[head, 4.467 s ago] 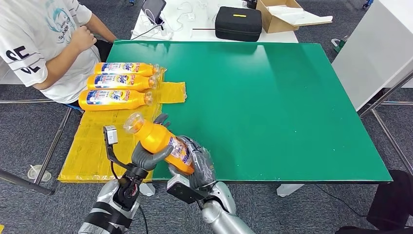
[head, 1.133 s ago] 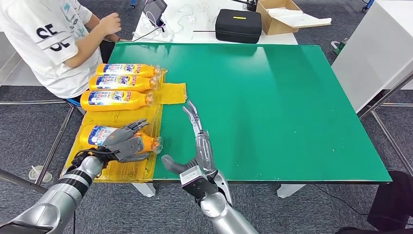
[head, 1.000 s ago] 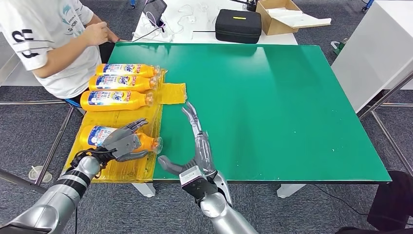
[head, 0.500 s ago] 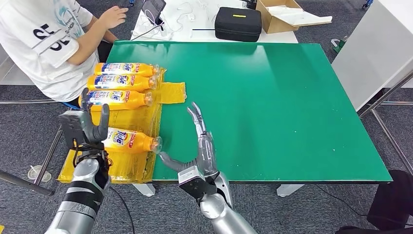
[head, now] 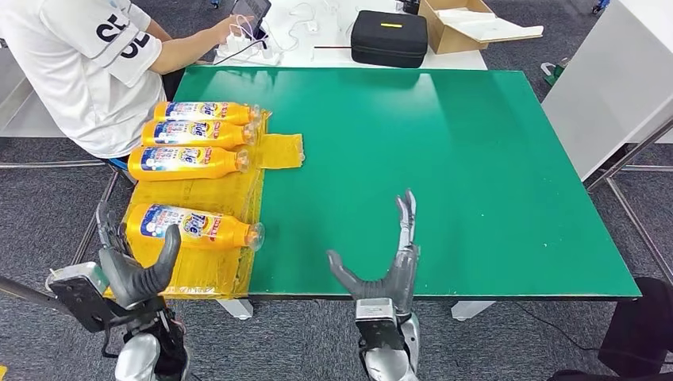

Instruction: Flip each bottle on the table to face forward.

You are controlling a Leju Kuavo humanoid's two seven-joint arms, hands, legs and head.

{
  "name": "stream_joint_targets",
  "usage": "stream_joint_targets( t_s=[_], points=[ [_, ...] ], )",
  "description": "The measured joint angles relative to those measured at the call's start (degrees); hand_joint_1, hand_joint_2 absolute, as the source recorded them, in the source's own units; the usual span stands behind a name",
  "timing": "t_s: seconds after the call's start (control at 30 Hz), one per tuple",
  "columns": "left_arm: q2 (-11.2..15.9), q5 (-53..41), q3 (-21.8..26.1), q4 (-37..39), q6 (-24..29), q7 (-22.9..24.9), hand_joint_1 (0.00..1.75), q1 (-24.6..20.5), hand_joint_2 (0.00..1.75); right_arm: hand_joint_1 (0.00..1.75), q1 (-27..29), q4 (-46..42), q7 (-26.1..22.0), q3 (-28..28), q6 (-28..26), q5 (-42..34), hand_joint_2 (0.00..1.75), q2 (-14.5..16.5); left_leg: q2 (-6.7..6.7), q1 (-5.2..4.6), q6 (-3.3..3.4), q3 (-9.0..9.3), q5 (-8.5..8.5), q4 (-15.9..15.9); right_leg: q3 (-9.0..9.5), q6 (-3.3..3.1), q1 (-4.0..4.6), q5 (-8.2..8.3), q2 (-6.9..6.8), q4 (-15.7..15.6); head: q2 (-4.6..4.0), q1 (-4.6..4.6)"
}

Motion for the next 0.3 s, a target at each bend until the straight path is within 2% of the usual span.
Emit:
stream_joint_targets(
  t_s=[0.17,0.3],
  points=[
    [-0.8,0.4,-2.2,-0.4,0.8,0.9,0.0,6.1,1.75,0.0,5.5,-3.6,-0.1,-5.1,0.0,-0.1,1.75,0.7,0.01,0.01,-0.01,0.03,-0.07,0.0,0.0,-0.01,0.01,-0.07,0.0,0.0,0.01,-0.01],
    [-0.9,0.7,-3.5,0.3,0.8,1.1,0.0,8.0,1.75,0.0,7.5,-4.1,-0.1,-7.0,0.0,-0.6,1.75,0.7,0.01,0.01,-0.01,0.03,-0.09,0.0,0.01,0.01,0.0,-0.09,0.0,0.0,0.0,-0.01]
  ],
)
